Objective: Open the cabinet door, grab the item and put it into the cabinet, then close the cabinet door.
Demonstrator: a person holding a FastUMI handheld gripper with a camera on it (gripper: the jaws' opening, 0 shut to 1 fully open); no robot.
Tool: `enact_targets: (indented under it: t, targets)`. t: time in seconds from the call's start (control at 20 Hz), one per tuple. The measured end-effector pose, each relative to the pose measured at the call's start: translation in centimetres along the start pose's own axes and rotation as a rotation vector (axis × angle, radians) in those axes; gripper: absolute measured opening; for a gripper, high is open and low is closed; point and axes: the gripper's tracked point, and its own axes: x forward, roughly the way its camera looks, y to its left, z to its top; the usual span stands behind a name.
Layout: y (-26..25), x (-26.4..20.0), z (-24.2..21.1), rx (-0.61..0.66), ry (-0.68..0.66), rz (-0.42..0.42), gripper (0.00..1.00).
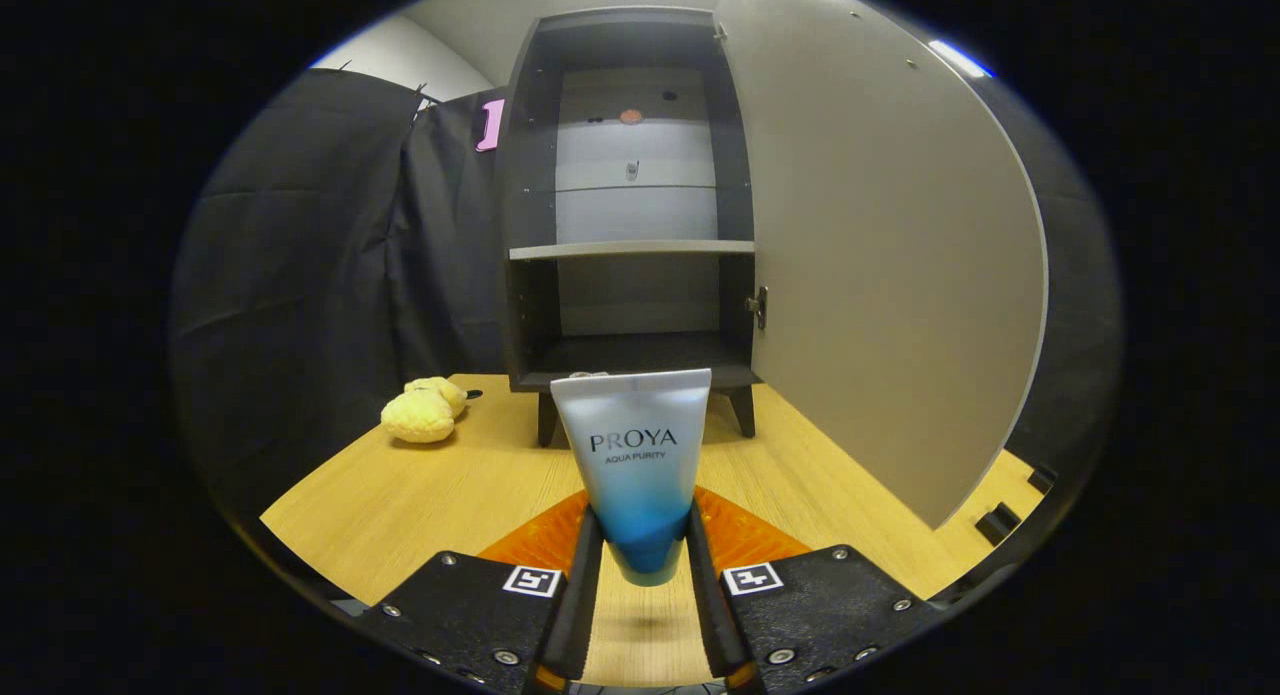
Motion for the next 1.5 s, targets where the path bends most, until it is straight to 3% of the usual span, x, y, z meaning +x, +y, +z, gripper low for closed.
enact_targets:
  t: [0.5,0.7,1.15,1.5]
  targets:
    - [2.0,2.8,17.3,-0.086,-0.100,0.012,0.45]
    - [3.1,5.7,22.2,-0.106,-0.124,0.052,0.44]
    - [3.8,19.5,30.7,-0.119,-0.122,0.114,0.44]
    - [2.7,30.5,32.3,-0.141,-0.146,0.108,0.44]
